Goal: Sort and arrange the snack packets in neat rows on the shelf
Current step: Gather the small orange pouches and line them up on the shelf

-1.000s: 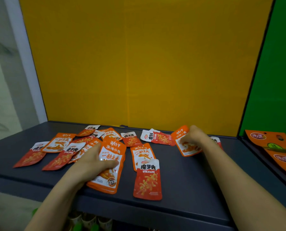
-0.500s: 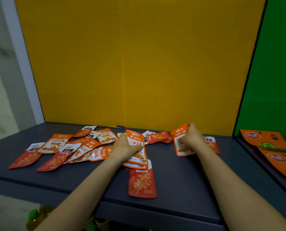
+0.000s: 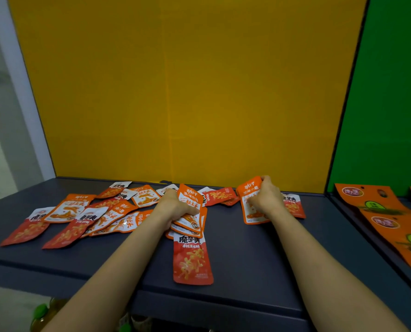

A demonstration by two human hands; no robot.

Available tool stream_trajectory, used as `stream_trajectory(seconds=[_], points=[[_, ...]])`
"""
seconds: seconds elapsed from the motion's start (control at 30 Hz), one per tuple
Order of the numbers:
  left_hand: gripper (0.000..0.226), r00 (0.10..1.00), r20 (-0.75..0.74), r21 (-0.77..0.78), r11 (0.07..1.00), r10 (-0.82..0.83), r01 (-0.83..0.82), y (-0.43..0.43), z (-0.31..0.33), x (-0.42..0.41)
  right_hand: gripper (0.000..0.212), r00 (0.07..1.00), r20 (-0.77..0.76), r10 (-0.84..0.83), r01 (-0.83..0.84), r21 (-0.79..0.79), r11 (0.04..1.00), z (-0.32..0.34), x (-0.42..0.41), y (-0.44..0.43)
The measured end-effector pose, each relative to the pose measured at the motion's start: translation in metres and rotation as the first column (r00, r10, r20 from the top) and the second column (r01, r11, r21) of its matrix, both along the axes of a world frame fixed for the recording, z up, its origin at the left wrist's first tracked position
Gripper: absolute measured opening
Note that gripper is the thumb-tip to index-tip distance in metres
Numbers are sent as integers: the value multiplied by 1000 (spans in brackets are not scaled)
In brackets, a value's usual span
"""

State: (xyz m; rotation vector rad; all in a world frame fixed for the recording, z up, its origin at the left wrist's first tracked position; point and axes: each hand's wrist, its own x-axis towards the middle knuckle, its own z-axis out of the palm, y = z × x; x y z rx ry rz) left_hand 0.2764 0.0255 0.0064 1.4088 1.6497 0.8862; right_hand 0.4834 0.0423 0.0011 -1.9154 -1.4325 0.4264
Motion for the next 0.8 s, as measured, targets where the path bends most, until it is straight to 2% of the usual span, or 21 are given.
stream_trajectory(seconds=[0.2, 0.43, 0.6, 0.8], points=[[52, 986, 155, 110, 993, -61, 44, 3, 3, 2, 72, 999, -51, -7, 9, 47, 999, 2, 1, -1], [50, 947, 311, 81, 995, -82, 60, 8, 11, -4, 71, 997, -75, -15, 23, 104, 994, 1, 1, -1], [27, 933, 349, 15, 996, -83, 83, 10, 10, -14, 69, 996, -88, -25, 37, 138, 990, 2, 2, -2], [43, 883, 464, 59, 997, -68, 45, 13, 0, -20, 73, 978, -198, -59, 91, 156, 984, 8, 2, -8]])
